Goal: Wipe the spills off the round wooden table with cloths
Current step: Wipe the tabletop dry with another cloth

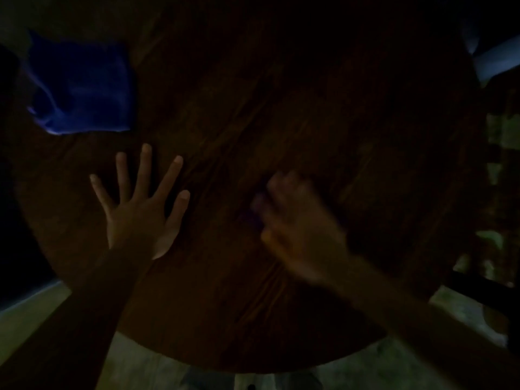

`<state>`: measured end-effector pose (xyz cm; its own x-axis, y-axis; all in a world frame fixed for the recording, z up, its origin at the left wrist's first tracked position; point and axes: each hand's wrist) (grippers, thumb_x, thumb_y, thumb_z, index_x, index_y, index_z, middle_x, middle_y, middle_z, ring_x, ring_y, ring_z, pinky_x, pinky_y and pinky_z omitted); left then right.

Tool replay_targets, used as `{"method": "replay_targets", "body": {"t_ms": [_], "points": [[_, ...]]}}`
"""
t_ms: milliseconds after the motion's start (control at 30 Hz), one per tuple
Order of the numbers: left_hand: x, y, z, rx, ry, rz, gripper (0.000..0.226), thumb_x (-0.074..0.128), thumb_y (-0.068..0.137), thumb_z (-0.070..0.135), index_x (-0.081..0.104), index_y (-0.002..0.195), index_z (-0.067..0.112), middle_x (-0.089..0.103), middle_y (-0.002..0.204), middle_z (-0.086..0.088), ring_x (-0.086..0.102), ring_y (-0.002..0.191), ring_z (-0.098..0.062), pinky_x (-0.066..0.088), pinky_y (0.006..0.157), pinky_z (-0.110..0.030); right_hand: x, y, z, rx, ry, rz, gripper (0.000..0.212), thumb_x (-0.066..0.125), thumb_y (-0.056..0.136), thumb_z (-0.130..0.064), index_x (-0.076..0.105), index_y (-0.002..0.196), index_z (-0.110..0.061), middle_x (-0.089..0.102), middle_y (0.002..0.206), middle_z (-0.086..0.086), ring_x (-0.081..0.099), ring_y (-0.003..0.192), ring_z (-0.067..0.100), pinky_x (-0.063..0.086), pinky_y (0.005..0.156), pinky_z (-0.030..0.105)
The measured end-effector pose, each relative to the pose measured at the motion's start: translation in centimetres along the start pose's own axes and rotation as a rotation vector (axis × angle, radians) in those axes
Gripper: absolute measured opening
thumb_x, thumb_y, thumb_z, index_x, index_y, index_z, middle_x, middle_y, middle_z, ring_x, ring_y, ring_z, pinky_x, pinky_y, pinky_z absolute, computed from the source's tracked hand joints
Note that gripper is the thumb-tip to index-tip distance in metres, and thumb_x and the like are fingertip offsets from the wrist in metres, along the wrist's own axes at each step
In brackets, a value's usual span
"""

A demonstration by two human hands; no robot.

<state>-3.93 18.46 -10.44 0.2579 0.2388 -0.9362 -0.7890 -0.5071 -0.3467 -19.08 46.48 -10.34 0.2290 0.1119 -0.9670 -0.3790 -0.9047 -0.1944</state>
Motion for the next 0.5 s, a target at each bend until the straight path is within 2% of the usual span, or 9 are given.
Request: {"method": "replay_targets", "body": {"t_ms": [67, 133, 167, 233, 333, 400, 433, 467, 500], "points": [[-0.1, 0.2, 0.0, 0.011, -0.009, 0.0, 0.067, 0.002, 0.098, 0.075, -0.017, 0.16, 0.058, -0.025, 0.177, 0.005, -0.025, 0.162, -0.03, -0.017, 0.124, -0.068, 0.9, -4.0, -7.3, -0.577, 0.054, -0.146, 0.052, 0.044, 0.104, -0.047, 0.041, 0.152, -0.027, 0.025, 0.166, 0.012, 0.015, 0.156, 0.036, -0.002, 0.128, 0.05], [-0.3, 0.5, -0.1, 0.003, -0.02, -0.002, 0.067, -0.001, 0.097, 0.076, -0.019, 0.159, 0.058, -0.026, 0.176, 0.004, -0.027, 0.161, -0.03, -0.015, 0.125, -0.069, 0.3, -4.7, -6.4, -0.898, -0.028, -0.269, 0.057, 0.041, 0.104, -0.052, 0.031, 0.157, -0.032, 0.016, 0.17, 0.007, 0.006, 0.158, 0.029, -0.013, 0.127, 0.046], [-0.3, 0.5, -0.1, -0.003, -0.018, -0.007, 0.068, -0.003, 0.097, 0.077, -0.019, 0.16, 0.058, -0.027, 0.176, 0.004, -0.028, 0.161, -0.03, -0.015, 0.125, -0.07, 0.3, -3.3, -3.2, -0.952, -0.02, -0.248, 0.059, 0.042, 0.104, -0.053, 0.03, 0.157, -0.032, 0.017, 0.17, 0.007, 0.006, 0.158, 0.028, -0.011, 0.127, 0.046], [0.0, 0.2, 0.1, 0.001, -0.012, -0.014, 0.068, -0.002, 0.098, 0.077, -0.017, 0.161, 0.056, -0.027, 0.176, 0.002, -0.026, 0.162, -0.03, -0.016, 0.125, -0.07, -0.6, 0.5, 4.0, -0.741, 0.03, -0.158, 0.058, 0.039, 0.103, -0.055, 0.034, 0.157, -0.033, 0.023, 0.168, 0.009, 0.014, 0.157, 0.031, 0.005, 0.128, 0.052], [0.0, 0.2, 0.0, -0.018, -0.037, 0.001, 0.07, 0.003, 0.099, 0.077, -0.015, 0.163, 0.053, -0.027, 0.175, -0.001, -0.023, 0.163, -0.028, -0.019, 0.125, -0.067, -4.1, 8.2, 13.4, -0.042, 0.047, 0.017, 0.063, 0.017, 0.103, -0.064, 0.015, 0.158, -0.034, 0.02, 0.167, 0.017, 0.019, 0.155, 0.039, 0.019, 0.123, 0.058], [0.0, 0.3, 0.0, -0.034, -0.056, 0.021, 0.072, 0.006, 0.1, 0.076, -0.011, 0.164, 0.05, -0.024, 0.176, -0.003, -0.019, 0.163, -0.026, -0.024, 0.125, -0.062, -6.0, 13.3, 16.2, 0.407, 0.108, 0.08, 0.065, 0.015, 0.103, -0.062, 0.012, 0.161, -0.032, 0.013, 0.168, 0.022, 0.015, 0.154, 0.043, 0.016, 0.124, 0.058], [0.0, 0.2, -0.1, -0.041, -0.06, 0.031, 0.072, 0.008, 0.1, 0.075, -0.009, 0.165, 0.048, -0.021, 0.177, -0.003, -0.018, 0.164, -0.025, -0.027, 0.124, -0.059, -6.9, 15.5, 15.6, 0.53, 0.104, 0.103, 0.064, 0.017, 0.103, -0.059, 0.015, 0.161, -0.031, 0.011, 0.168, 0.022, 0.013, 0.154, 0.043, 0.015, 0.125, 0.058], [0.0, 0.2, -0.1, -0.042, -0.061, 0.043, 0.071, 0.01, 0.102, 0.072, -0.007, 0.165, 0.046, -0.017, 0.177, -0.003, -0.015, 0.164, -0.024, -0.029, 0.123, -0.056, -7.4, 17.0, 13.9, 0.543, 0.098, 0.104, 0.064, 0.02, 0.103, -0.055, 0.02, 0.161, -0.028, 0.014, 0.167, 0.023, 0.015, 0.154, 0.044, 0.016, 0.124, 0.06], [0.1, 0.2, -0.2, -0.041, -0.066, 0.057, 0.07, 0.012, 0.103, 0.069, -0.004, 0.166, 0.043, -0.013, 0.178, -0.003, -0.013, 0.165, -0.023, -0.03, 0.123, -0.055, -6.8, 17.7, 11.7, 0.453, 0.086, 0.135, 0.063, 0.023, 0.103, -0.053, 0.027, 0.159, -0.025, 0.019, 0.165, 0.025, 0.019, 0.152, 0.046, 0.021, 0.122, 0.062]]}}
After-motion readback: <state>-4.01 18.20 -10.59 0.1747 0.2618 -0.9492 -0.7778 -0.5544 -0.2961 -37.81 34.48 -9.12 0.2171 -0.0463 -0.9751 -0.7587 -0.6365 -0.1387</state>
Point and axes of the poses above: each hand's wrist, its own y-axis towards the middle knuckle, its own x-axis out of the palm, z = x × y
